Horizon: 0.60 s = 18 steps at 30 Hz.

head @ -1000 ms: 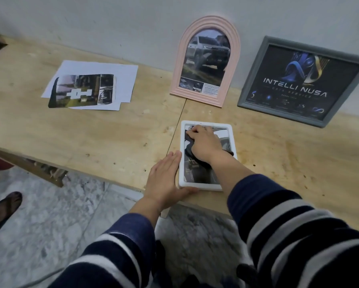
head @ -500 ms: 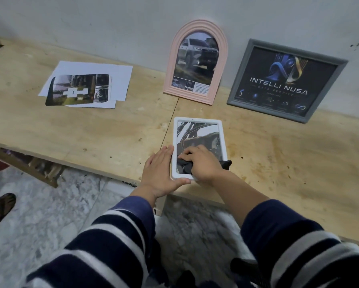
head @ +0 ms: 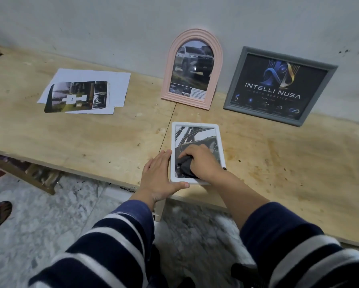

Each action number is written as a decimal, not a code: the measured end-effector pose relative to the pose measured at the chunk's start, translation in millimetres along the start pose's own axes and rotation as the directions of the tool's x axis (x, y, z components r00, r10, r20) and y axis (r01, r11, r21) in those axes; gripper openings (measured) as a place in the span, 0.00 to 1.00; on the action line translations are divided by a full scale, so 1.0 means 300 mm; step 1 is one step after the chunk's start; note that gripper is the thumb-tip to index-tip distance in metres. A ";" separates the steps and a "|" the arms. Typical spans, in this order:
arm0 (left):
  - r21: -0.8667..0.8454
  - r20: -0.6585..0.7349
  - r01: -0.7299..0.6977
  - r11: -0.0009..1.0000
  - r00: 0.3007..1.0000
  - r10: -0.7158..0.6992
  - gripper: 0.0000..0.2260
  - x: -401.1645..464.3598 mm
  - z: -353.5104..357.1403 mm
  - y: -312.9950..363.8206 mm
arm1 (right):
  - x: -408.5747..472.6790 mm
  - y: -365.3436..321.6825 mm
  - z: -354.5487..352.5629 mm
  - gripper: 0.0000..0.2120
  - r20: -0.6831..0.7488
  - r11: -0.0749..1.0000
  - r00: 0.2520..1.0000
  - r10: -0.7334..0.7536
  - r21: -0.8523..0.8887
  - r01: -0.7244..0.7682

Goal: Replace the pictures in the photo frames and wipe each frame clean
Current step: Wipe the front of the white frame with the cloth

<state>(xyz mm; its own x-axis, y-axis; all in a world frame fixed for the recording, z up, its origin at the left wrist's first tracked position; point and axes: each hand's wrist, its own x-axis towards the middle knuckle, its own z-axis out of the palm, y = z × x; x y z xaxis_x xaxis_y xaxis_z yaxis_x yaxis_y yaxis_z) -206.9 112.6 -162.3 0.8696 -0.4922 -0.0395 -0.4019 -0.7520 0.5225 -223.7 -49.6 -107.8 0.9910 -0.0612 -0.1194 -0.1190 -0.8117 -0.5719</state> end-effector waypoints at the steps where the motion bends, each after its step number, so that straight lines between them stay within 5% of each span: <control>1: -0.001 0.000 0.004 1.000 1.000 -0.004 0.53 0.000 0.000 0.002 | -0.001 -0.005 0.012 0.26 -0.012 0.998 0.999 -0.030 0.049 0.030; 4: -0.025 0.004 0.027 0.999 1.000 -0.027 0.52 0.002 -0.003 0.009 | -0.010 -0.001 0.062 0.18 -0.013 0.995 0.998 -0.064 0.069 0.065; 10: -0.042 0.014 0.025 0.999 1.000 -0.024 0.54 0.004 -0.001 0.007 | -0.048 0.000 0.071 0.19 0.076 0.993 0.991 -0.113 -0.017 0.114; 14: -0.041 0.053 0.020 0.999 0.998 -0.018 0.59 0.002 -0.020 0.018 | -0.049 -0.028 0.004 0.23 0.021 0.914 0.984 0.176 0.367 -0.171; 18: -0.102 0.031 0.111 0.989 0.994 -0.108 0.51 0.021 -0.044 0.063 | -0.002 0.044 -0.062 0.18 -0.136 0.854 0.913 0.386 0.426 -0.297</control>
<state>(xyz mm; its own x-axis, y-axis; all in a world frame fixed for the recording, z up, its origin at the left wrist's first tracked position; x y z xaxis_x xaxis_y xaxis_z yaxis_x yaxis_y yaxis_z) -205.3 101.2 -141.4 0.8985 -0.4214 -0.1227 -0.2714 -0.7532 0.5992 -224.6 -71.1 -100.3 0.8669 -0.4477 -0.2192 -0.4228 -0.4275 -0.7991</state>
